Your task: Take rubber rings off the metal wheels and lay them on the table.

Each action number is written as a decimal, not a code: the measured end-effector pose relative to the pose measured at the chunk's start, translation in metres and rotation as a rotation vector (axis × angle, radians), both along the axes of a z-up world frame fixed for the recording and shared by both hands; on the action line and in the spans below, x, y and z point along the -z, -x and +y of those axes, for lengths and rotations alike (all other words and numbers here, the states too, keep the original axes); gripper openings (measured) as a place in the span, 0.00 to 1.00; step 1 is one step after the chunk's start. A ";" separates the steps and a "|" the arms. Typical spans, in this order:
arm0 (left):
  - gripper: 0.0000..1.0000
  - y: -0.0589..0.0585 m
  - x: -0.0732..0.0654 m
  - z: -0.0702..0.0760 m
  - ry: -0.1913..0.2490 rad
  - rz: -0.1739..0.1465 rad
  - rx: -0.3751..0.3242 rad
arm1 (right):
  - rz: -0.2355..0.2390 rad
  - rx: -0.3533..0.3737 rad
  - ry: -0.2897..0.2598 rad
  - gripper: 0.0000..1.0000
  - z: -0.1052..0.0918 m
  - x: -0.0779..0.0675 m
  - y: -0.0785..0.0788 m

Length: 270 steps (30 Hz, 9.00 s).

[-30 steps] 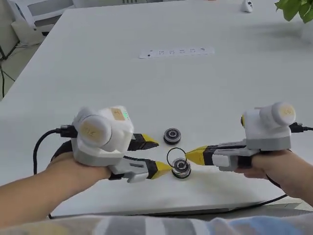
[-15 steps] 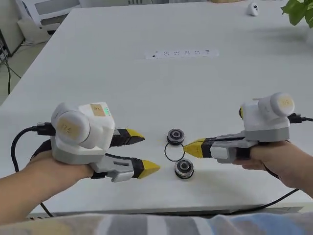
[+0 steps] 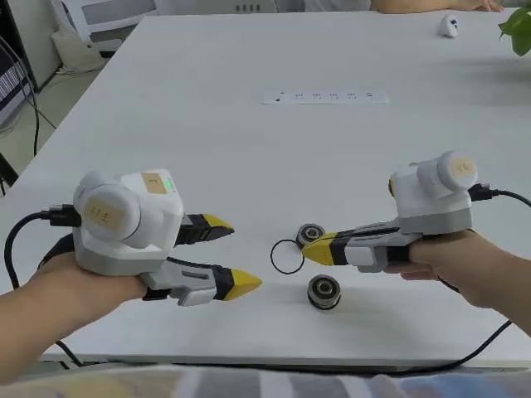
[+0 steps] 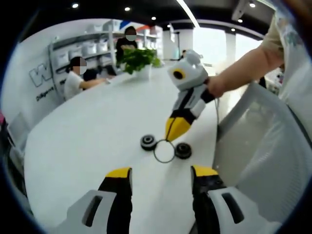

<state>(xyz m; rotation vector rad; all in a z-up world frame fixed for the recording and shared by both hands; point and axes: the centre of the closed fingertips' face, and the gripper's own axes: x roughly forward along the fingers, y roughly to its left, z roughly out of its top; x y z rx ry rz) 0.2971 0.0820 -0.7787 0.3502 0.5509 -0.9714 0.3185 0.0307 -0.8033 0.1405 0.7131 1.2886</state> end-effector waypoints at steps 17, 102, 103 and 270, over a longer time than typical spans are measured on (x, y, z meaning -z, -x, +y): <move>0.49 0.002 0.003 0.011 0.002 0.013 -0.036 | 0.003 -0.088 0.071 0.00 0.020 0.023 0.006; 0.47 -0.009 0.032 -0.054 -0.040 0.108 0.123 | -0.101 0.015 0.140 0.24 -0.050 0.030 0.009; 0.47 -0.009 0.033 -0.055 -0.041 0.110 0.125 | -0.099 0.015 0.141 0.24 -0.051 0.030 0.010; 0.13 -0.002 0.073 -0.107 -0.105 0.028 0.210 | 0.257 0.187 -0.160 0.00 -0.046 0.028 0.028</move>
